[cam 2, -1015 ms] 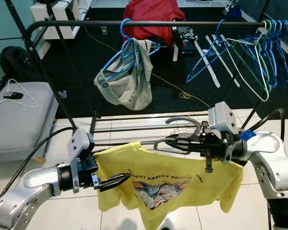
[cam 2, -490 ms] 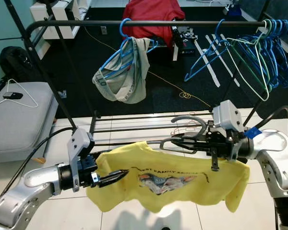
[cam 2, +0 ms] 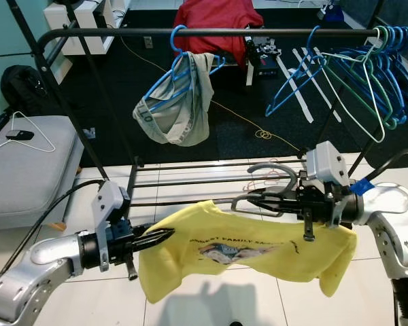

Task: Hang hanger

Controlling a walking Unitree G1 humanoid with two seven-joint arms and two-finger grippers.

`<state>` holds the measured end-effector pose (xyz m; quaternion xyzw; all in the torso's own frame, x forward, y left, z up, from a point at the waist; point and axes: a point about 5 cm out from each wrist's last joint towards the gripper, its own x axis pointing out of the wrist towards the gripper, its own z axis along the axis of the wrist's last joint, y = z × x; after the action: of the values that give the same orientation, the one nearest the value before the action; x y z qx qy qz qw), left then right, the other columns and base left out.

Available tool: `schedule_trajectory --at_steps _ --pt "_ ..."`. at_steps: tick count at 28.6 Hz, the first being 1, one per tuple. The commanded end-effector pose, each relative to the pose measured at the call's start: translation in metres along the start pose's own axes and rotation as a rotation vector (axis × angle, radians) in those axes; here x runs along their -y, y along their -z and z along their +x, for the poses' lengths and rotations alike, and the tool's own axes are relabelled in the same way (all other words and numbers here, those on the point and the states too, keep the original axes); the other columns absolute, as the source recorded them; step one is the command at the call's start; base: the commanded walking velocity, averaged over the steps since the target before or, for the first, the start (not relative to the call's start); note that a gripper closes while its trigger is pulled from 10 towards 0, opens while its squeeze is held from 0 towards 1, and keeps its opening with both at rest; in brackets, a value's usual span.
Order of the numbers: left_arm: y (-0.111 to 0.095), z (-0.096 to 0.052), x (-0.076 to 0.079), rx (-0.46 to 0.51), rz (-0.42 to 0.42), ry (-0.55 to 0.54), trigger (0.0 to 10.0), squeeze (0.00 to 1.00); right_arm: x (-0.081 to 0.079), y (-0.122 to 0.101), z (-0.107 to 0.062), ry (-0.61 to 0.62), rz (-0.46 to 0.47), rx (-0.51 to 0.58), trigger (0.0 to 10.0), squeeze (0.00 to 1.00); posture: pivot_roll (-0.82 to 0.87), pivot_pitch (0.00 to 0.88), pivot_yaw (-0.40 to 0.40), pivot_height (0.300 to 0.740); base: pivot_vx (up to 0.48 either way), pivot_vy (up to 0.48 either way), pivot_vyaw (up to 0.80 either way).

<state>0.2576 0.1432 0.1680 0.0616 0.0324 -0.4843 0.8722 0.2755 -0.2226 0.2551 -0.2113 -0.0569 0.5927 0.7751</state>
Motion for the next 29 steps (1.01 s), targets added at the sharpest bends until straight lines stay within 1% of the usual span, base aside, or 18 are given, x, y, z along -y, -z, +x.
schedule_trajectory --at_steps 1,2,4,5,7,8,10,13,14,17,22,23,24,25,26,27,28,29 --pt "0.008 -0.007 -0.002 -0.048 -0.013 -0.014 0.0 0.0 0.005 0.0 -0.011 0.044 -0.028 -0.046 10.0 0.0 -0.06 0.221 0.021 0.74 0.0 0.0 0.0" --pt "0.008 -0.007 -0.002 -0.048 -0.013 -0.014 0.0 0.0 0.005 0.0 -0.011 0.044 -0.028 -0.046 10.0 0.0 -0.06 0.221 0.021 0.74 0.0 0.0 0.0" --pt "0.006 -0.01 -0.007 -0.035 -0.008 -0.042 0.0 0.0 0.006 0.007 -0.016 0.057 -0.02 -0.111 10.0 0.0 -0.06 0.223 0.016 0.74 0.0 0.0 0.0" --pt "0.006 -0.01 -0.007 -0.035 -0.008 -0.042 0.0 0.0 0.006 0.007 -0.016 0.057 -0.02 -0.111 10.0 0.0 -0.06 0.223 0.016 0.74 0.0 0.0 0.0" --pt "0.001 -0.011 -0.014 -0.001 -0.004 -0.088 0.0 0.0 0.004 0.015 -0.019 0.066 -0.008 -0.164 10.0 0.0 -0.06 0.222 0.013 0.74 0.0 0.0 0.0" --pt "0.001 -0.011 -0.014 -0.001 -0.004 -0.088 0.0 0.0 0.004 0.015 -0.019 0.066 -0.008 -0.164 10.0 0.0 -0.06 0.222 0.013 0.74 0.0 0.0 0.0" --pt "-0.006 -0.012 -0.02 0.04 0.003 -0.128 0.0 0.0 0.002 0.023 -0.021 0.087 0.008 -0.188 10.0 0.0 -0.06 0.223 0.011 0.74 0.0 0.0 0.0" --pt "-0.009 -0.012 -0.022 0.06 0.001 -0.145 0.0 0.0 -0.001 0.029 -0.022 0.09 0.014 -0.215 10.0 0.0 -0.05 0.223 0.01 0.74 0.0 0.0 0.0" --pt "-0.013 -0.015 -0.027 0.091 -0.009 -0.174 0.0 0.0 -0.008 0.041 -0.028 0.098 0.035 -0.271 10.0 0.0 -0.06 0.224 0.01 0.74 0.0 0.0 0.0" --pt "-0.014 -0.017 -0.028 0.097 -0.012 -0.181 0.0 0.0 -0.009 0.045 -0.03 0.11 0.036 -0.285 10.0 0.0 -0.06 0.223 0.011 0.74 0.0 0.0 0.0" --pt "-0.012 -0.012 -0.023 0.082 -0.01 -0.153 0.0 0.0 -0.007 0.044 -0.031 0.152 0.02 -0.254 10.0 0.0 -0.06 0.221 0.013 0.74 0.0 0.0 0.0" --pt "-0.008 -0.007 -0.018 0.062 -0.003 -0.138 10.0 0.0 -0.002 0.039 -0.029 0.184 0.004 -0.208 10.0 0.0 -0.06 0.219 0.012 0.74 0.0 0.0 0.0" --pt "-0.008 -0.007 -0.018 0.062 -0.003 -0.138 10.0 0.0 -0.002 0.039 -0.029 0.184 0.004 -0.208 10.0 0.0 -0.06 0.219 0.012 0.74 0.0 0.0 0.0" --pt "-0.002 -0.003 -0.012 0.041 0.002 -0.124 10.0 0.02 0.003 0.031 -0.026 0.212 -0.015 -0.158 10.0 0.0 -0.06 0.217 0.013 0.74 0.0 0.0 0.0" --pt "-0.002 -0.003 -0.012 0.041 0.002 -0.124 10.0 0.02 0.003 0.031 -0.026 0.212 -0.015 -0.158 10.0 0.0 -0.06 0.217 0.013 0.74 0.0 0.0 0.0" --pt "0.002 -0.001 -0.008 0.028 0.002 -0.115 10.0 1.0 0.008 0.024 -0.024 0.232 -0.027 -0.117 10.0 0.0 -0.06 0.216 0.013 0.74 0.0 0.0 0.0" --pt "0.005 0.0 -0.006 0.017 0.004 -0.11 10.0 1.0 0.011 0.018 -0.023 0.241 -0.037 -0.085 10.0 0.0 -0.06 0.216 0.013 0.74 0.0 0.0 0.0" --pt "0.005 0.0 -0.006 0.017 0.004 -0.11 10.0 1.0 0.011 0.018 -0.023 0.241 -0.037 -0.085 10.0 0.0 -0.06 0.216 0.013 0.74 0.0 0.0 0.0"
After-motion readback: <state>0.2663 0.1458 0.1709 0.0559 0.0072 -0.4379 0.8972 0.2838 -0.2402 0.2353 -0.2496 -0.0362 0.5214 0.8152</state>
